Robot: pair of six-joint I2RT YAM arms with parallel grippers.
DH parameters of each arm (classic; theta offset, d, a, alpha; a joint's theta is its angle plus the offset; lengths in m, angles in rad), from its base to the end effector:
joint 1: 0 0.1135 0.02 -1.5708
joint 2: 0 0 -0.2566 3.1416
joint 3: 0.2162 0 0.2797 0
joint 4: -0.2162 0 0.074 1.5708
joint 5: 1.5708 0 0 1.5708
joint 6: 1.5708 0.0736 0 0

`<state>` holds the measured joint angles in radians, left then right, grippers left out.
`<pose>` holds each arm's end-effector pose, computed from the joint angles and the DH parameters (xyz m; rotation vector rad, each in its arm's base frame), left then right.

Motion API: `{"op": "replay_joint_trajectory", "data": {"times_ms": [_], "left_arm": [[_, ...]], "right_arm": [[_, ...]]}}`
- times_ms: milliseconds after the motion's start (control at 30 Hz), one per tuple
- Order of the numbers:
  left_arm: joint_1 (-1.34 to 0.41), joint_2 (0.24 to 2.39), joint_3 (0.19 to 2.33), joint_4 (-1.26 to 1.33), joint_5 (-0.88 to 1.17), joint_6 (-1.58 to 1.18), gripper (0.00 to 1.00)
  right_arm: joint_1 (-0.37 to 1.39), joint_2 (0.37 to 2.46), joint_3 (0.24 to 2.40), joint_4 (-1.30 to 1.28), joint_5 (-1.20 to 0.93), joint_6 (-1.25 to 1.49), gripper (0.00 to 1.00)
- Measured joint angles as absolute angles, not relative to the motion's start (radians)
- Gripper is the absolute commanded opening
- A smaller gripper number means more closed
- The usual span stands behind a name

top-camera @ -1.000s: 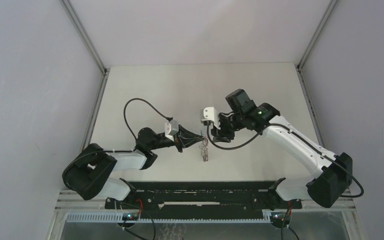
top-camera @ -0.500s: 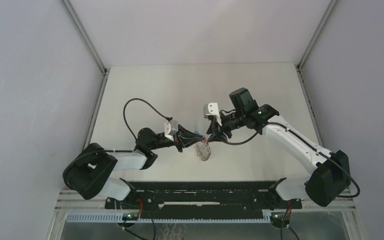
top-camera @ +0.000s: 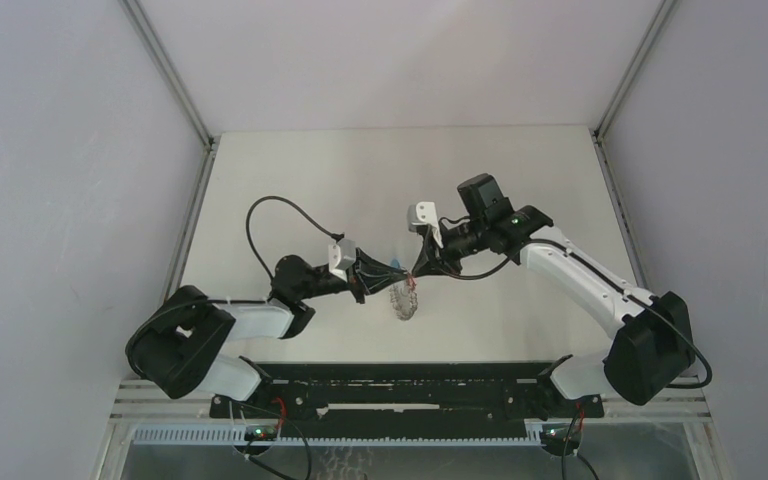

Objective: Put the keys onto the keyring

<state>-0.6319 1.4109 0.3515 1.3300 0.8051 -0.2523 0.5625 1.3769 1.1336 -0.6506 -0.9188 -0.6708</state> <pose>0.1991 -0.2115 0.1914 0.9693 1.1501 -1.2435 0.2433 0.2225 0.2652 -1.6009 1.5893 1.0555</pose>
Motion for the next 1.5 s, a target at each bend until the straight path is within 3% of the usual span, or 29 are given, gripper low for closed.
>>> {"op": "replay_joint_trajectory", "data": {"times_ms": [767,967,1100,1300,1500], "left_arm": [[-0.635,1.444,0.352,1.337,0.807,-0.256,0.00],[-0.640,1.444,0.352,1.353,0.805,-0.255,0.00],[-0.649,1.444,0.352,1.366,0.806,-0.256,0.00],[-0.650,1.444,0.352,1.374,0.805,-0.256,0.00],[-0.650,1.444,0.352,1.375,0.805,-0.261,0.00]], "right_arm": [[0.548,1.513,1.134,-0.638,-1.004,-0.613,0.00],[0.550,1.512,1.127,-0.620,-0.991,-0.609,0.20],[0.543,1.457,1.064,-0.577,-0.966,-0.614,0.27],[0.537,1.297,0.940,-0.462,-0.947,-0.622,0.28],[0.537,1.267,0.913,-0.369,-0.947,-0.622,0.28]]}}
